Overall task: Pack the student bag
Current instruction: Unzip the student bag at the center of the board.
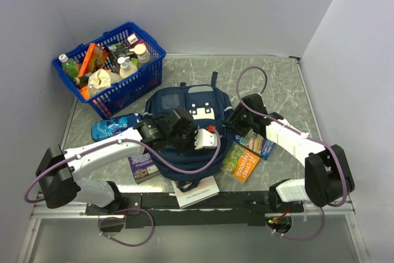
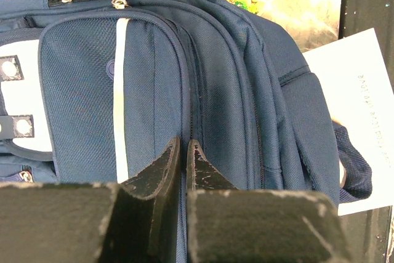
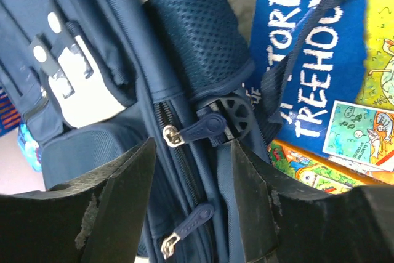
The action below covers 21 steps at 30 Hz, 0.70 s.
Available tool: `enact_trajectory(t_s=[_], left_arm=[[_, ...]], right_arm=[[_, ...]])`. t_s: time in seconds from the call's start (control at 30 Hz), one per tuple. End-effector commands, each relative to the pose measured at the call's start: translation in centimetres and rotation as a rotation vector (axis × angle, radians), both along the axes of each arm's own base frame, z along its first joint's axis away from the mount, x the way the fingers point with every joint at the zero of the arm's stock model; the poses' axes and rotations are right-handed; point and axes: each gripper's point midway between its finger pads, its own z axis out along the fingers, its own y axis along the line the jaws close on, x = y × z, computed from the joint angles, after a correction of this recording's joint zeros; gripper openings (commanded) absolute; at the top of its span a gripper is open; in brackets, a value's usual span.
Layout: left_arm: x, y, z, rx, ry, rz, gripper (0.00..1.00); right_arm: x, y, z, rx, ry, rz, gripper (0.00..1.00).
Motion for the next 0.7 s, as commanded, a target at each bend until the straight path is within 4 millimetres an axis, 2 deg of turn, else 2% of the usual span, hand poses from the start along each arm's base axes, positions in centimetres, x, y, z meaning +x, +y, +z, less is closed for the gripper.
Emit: enact_trajectory(t_s=[0.0,0.13,0.23,0.47,0.67], left_arm=[[-1.3,-0.9,2.0,-0.075,-0.008,-0.058,0.01],[-1.4,-1.0,2.1,-0.078,-0.009,-0.061,0.01],[-1.5,-0.9,2.1,-0.08,-0.006,-0.062,0.01],[-1.8,-0.7,1.8,-0.078,-0.003,-0.066,0.01],[-1.9,-0.7,1.9,-0.084,-0.005,-0.066,0.01]], right_arm=[[2.0,-0.1,0.6,0.013,-0.029,-0.064,0.56],[3.0,-0.3,0.8,0.003,-0.045,-0.102,0.48],[3.5,-0.4,0.9,-0.005,-0.043,-0.115,0.45],[4.5,-1.0,1.2,-0.03,-0.073,-0.156,0.45],[4.7,-0.4,0.6,-0.024,-0.057,-0.142,0.45]])
